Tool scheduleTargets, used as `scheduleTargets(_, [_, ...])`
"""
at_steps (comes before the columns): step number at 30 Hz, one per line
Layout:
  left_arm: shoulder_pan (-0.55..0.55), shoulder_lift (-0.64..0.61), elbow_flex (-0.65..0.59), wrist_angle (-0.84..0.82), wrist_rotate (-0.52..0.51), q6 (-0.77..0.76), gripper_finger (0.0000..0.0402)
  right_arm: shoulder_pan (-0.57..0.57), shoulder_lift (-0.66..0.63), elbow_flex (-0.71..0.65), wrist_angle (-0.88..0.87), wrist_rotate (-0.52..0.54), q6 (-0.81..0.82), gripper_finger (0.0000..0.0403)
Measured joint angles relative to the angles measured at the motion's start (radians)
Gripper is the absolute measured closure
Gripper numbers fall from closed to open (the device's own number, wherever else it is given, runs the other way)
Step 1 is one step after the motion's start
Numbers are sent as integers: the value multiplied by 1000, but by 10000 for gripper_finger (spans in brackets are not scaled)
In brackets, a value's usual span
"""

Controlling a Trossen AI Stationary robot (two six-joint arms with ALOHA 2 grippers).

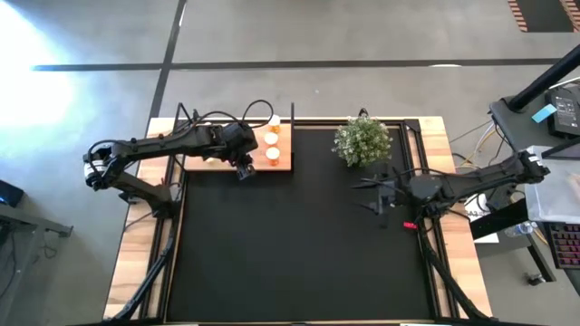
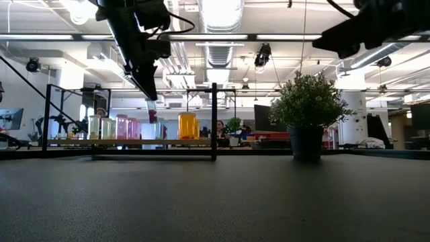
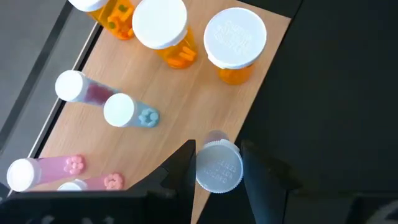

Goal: Pick and place medicine bottles onto shelf by color
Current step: Put the blue medicine bottle on the shelf aligned with the other blue medicine bottles

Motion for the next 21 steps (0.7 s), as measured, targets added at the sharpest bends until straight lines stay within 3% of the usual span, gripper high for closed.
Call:
scheduleTargets(9, [0, 0, -1, 0, 1, -1, 304, 0, -183, -209, 122, 0, 26, 205])
scheduleTargets(15, [0, 0, -1, 1, 1, -1, 304, 0, -217, -332, 281, 0, 26, 205])
scheduleTargets(21, [0, 0, -1, 6, 4, 0, 304, 0, -208, -331, 277, 8, 20, 205])
